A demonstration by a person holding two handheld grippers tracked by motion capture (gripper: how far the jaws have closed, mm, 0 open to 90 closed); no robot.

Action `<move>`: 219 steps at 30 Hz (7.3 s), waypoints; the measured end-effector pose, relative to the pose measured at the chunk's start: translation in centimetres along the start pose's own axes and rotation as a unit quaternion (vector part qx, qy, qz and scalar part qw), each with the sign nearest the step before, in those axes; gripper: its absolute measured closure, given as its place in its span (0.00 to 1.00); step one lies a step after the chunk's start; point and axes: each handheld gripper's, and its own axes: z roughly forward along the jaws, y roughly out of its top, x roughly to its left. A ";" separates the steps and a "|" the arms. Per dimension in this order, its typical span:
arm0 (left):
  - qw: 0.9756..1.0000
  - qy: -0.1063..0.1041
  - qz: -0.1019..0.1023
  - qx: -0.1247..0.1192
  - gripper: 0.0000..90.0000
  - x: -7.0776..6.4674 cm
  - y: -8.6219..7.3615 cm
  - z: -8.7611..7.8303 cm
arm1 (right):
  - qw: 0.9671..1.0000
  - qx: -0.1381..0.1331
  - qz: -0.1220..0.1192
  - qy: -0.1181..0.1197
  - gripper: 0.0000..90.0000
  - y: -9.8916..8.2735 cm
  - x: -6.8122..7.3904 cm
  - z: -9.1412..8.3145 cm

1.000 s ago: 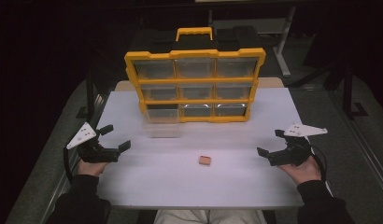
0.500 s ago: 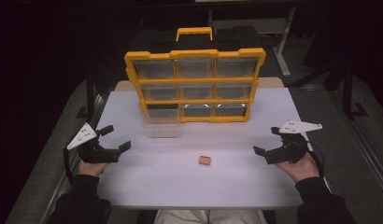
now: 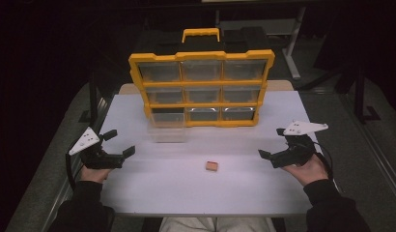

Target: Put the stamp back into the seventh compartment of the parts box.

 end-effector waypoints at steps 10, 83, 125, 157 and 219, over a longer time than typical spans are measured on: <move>1.000 0.000 0.002 0.002 0.00 0.0 0.0 0.0 | 1.000 0.009 -0.016 0.008 0.00 1.5 0.2 0.1; 1.000 -0.002 0.003 0.004 0.00 0.0 0.0 0.2 | 0.979 0.115 -0.124 0.112 0.00 8.0 6.5 8.4; 1.000 -0.004 0.004 0.005 0.00 0.0 0.0 0.2 | 0.948 0.211 -0.171 0.166 0.00 6.6 8.4 13.6; 1.000 -0.002 0.008 0.009 0.00 -0.1 -0.1 0.4 | 0.924 0.250 -0.195 0.214 0.27 5.5 8.5 16.5; 1.000 -0.006 0.007 0.009 0.00 0.0 -0.1 0.4 | 0.919 0.236 -0.227 0.218 0.72 10.0 8.6 15.0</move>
